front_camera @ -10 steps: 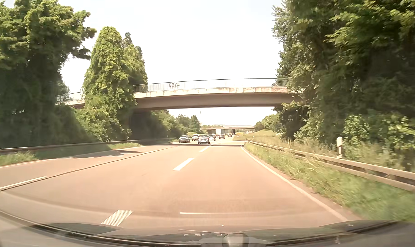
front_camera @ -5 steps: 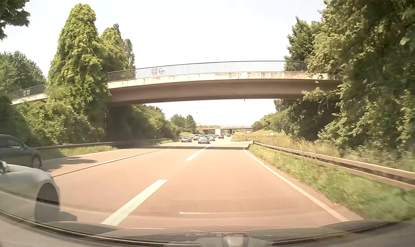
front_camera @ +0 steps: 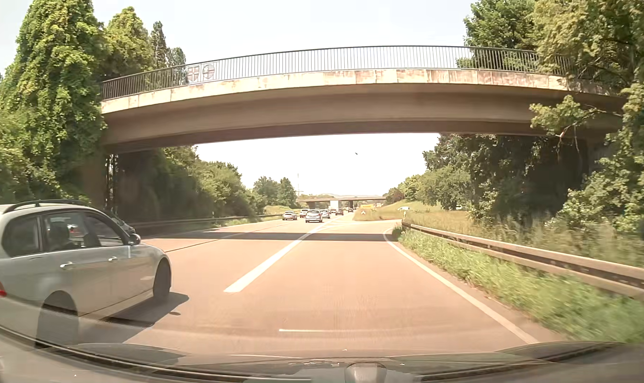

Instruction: Follow the waypoints while adhering to traffic rules and regulations

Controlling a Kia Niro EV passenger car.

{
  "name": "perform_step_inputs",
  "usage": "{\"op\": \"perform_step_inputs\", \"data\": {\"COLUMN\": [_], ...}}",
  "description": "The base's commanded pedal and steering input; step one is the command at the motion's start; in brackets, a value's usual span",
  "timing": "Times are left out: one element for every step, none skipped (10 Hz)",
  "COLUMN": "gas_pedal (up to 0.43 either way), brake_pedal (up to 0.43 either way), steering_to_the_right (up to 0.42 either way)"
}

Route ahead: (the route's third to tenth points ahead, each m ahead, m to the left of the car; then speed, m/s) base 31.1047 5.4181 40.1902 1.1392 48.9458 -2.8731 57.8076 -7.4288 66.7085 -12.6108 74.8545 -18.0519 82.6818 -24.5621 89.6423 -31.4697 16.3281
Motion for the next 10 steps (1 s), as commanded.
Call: {"op": "perform_step_inputs", "data": {"gas_pedal": [0.000, 0.000, 0.000, 0.000, 0.000, 0.000, 0.000, 0.000, 0.000, 0.000], "brake_pedal": [0.000, 0.000, 0.000, 0.000, 0.000, 0.000, 0.000, 0.000, 0.000, 0.000], "steering_to_the_right": [0.015, 0.016, 0.018, 0.019, 0.019, 0.021, 0.022, 0.023, 0.025, 0.028]}}
